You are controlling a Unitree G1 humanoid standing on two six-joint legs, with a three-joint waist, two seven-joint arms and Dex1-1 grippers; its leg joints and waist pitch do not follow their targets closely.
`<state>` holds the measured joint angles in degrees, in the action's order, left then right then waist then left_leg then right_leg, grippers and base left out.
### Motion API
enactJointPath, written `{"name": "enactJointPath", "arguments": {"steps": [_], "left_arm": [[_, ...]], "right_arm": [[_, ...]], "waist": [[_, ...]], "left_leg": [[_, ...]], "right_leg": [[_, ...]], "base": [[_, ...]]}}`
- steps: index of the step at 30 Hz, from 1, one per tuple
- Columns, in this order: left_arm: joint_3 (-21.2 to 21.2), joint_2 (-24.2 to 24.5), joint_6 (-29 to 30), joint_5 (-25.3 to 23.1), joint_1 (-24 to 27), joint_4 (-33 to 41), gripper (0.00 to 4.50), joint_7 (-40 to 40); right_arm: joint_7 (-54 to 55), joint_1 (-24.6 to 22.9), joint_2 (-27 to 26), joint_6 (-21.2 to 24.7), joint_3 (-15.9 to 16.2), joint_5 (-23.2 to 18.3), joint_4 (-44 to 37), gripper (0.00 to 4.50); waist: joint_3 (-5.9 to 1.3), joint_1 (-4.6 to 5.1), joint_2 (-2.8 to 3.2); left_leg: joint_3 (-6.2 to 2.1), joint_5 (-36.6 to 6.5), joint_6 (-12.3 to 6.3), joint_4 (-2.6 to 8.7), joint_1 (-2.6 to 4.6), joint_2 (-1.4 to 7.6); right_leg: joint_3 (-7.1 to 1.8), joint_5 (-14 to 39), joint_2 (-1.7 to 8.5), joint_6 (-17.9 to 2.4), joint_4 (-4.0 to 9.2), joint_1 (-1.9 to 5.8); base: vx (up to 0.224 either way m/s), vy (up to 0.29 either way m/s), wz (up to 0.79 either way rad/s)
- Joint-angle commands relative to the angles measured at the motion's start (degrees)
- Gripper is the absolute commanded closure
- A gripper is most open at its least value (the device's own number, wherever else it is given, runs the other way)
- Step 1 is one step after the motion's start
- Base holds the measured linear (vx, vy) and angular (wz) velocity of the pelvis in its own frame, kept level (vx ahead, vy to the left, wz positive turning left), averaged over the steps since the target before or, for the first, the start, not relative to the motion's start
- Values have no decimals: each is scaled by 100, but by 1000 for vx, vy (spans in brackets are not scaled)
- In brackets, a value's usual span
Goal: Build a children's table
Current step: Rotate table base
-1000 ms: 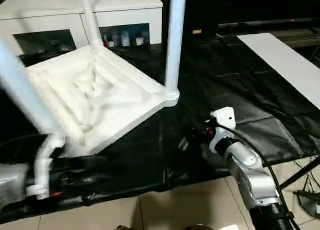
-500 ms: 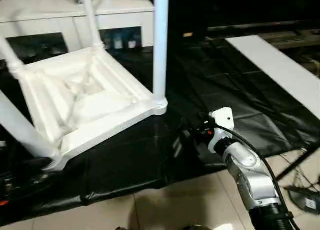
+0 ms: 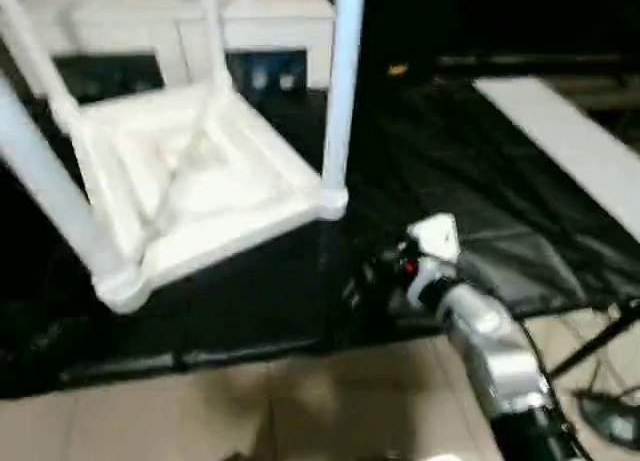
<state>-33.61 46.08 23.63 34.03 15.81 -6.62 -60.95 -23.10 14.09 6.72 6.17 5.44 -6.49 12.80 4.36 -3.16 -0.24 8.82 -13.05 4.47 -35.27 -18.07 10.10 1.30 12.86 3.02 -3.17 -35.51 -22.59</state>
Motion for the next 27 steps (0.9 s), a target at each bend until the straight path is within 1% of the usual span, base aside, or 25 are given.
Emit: {"name": "enactJointPath", "arguments": {"steps": [1,2,3,4,5,6,7,8,9,10,11,12,13,14,15,16,18,19,21,22,23,24,25,26,27], "left_arm": [[-192,-69,-173,28,-176,57,7,124],[-192,-69,-173,28,-176,57,7,124],[-237,-135,-233,91,-322,67,7,213],[-250,-281,-463,115,-673,-17,7,468],[-161,-424,-688,28,-927,-57,7,671],[-94,-522,-843,-36,-1098,-83,7,808],[70,-648,-1012,-158,-1303,-100,7,929],[112,-683,-1072,-209,-1362,-116,7,977],[190,-766,-1116,-241,-1482,-144,7,1035],[239,-824,-1151,-263,-1568,-172,7,1075],[380,-910,-1252,-394,-1699,-217,7,1164],[551,-1043,-1241,-451,-1858,-242,7,1183],[638,-1111,-1237,-486,-1939,-259,7,1191],[826,-1271,-1249,-550,-2105,-257,7,1199],[862,-1305,-1250,-558,-2138,-254,7,1198],[975,-1416,-1068,-423,-2234,-144,7,1150],[1173,-1566,-1080,-377,-2479,-218,7,1142],[1288,-1642,-1046,-359,-2605,-254,7,1100],[1401,-1690,-1042,-361,-2697,-272,7,1062],[1545,-1758,-970,-331,-2800,-249,7,1009],[1726,-1831,-887,-328,-2916,-209,7,940],[1742,-1839,-882,-331,-2928,-208,7,932],[1840,-1895,-845,-338,-3003,-195,7,884],[1993,-1966,-785,-356,-3092,-168,7,796],[2075,-1998,-755,-371,-3134,-154,7,748]], "right_arm": [[-20,29,28,-43,-60,3,26,139],[-20,29,28,-43,-60,3,26,139],[-15,35,19,-56,-53,9,46,139],[4,69,-10,-78,-31,29,96,139],[4,101,-29,-104,-15,39,133,139],[3,123,-41,-122,-4,45,157,139],[13,160,-62,-143,4,51,202,139],[17,170,-66,-149,7,53,214,139],[26,189,-74,-157,10,57,234,139],[33,206,-80,-166,13,60,254,139],[37,219,-94,-171,12,50,265,139],[31,232,-103,-191,33,65,282,139],[26,239,-110,-203,45,71,294,139],[16,255,-123,-218,65,79,316,139],[14,259,-126,-220,69,81,321,139],[-9,292,-137,-235,71,81,357,139],[-39,380,-172,-245,49,52,463,139],[-145,417,-170,-236,63,6,498,139],[-348,426,-160,-189,118,-87,473,139],[-717,396,-111,-79,250,-220,369,139],[-1201,341,-15,63,444,-363,216,139],[-1247,336,-3,80,463,-375,202,139],[-1556,300,85,199,596,-455,98,139],[-1985,248,234,386,775,-569,-61,139],[-2197,223,310,480,861,-627,-140,139]], "waist": [[-115,113,194],[-115,125,230],[-112,118,261],[-118,151,300],[-123,87,357],[-196,-65,400],[-142,-131,366],[-158,-96,88],[-163,-98,29],[-190,-91,-30],[-273,-138,-45],[-285,-165,49],[-327,-155,61],[-313,-153,114],[-295,-135,102],[-285,-125,76],[-295,-118,79],[-309,-117,69],[-354,-123,60],[-351,-112,45],[-360,-109,63],[-366,-98,55],[-368,-104,55],[-409,-126,103],[-419,-140,82]], "left_leg": [[-96,-3696,181,685,245,198],[-154,-3928,180,716,272,200],[-167,-4041,165,747,295,216],[-217,-4295,160,914,210,286],[-159,-4592,127,1159,72,397],[-73,-4804,199,1370,-171,519],[20,-4810,228,1452,-171,525],[30,-4032,304,989,163,256],[-43,-2754,148,443,331,105],[-80,-2133,44,396,206,103],[-133,-1305,-4,571,-55,163],[-102,-1299,104,675,-31,206],[-88,-1288,116,675,1,226],[-72,-1401,138,719,-11,250],[-56,-1754,192,733,-3,265],[-59,-2066,216,722,6,254],[-80,-2165,262,717,-13,252],[-80,-2116,262,717,-15,257],[-57,-1772,227,699,-52,272],[-52,-1684,203,701,-86,267],[-49,-1634,167,686,-98,274],[-38,-1662,129,678,-91,273],[-28,-1613,108,654,-95,279],[-8,-1405,105,617,-72,277],[10,-1181,21,595,-78,291]], "right_leg": [[-73,3210,257,-300,713,-87],[6,3478,275,-74,788,-39],[59,3421,271,-36,812,-23],[217,2935,228,-14,739,171],[336,2147,152,-132,474,359],[313,1006,197,-238,-126,600],[241,976,179,-220,-199,512],[-27,2748,357,-12,454,166],[-190,4503,774,104,930,-101],[-241,4923,830,230,975,18],[-251,4564,800,286,833,261],[-172,3827,603,170,758,171],[-175,3219,561,46,686,160],[-148,2337,485,-272,601,153],[-124,2119,445,-452,584,156],[-126,2411,450,-473,590,142],[-130,2590,468,-438,611,159],[-133,2497,464,-440,603,163],[-147,1761,441,-602,523,197],[-145,1639,435,-626,506,220],[-138,1621,431,-654,496,221],[-134,1634,418,-663,504,228],[-148,1550,424,-734,495,207],[-155,1163,420,-855,457,203],[-150,693,402,-967,429,218]], "base": [[0,0,0],[0,0,0],[0,0,0],[0,0,0],[0,0,0],[-83,-15,5],[-47,-60,6],[-47,-60,6],[20,-76,-4],[48,-48,-21],[48,-48,-21],[0,0,0],[6,-51,2],[6,-51,2],[0,0,0],[0,0,0],[0,0,0],[0,0,0],[0,0,0],[0,0,0],[0,0,0],[0,0,0],[81,-9,8],[81,-9,8],[80,-7,13]]}}
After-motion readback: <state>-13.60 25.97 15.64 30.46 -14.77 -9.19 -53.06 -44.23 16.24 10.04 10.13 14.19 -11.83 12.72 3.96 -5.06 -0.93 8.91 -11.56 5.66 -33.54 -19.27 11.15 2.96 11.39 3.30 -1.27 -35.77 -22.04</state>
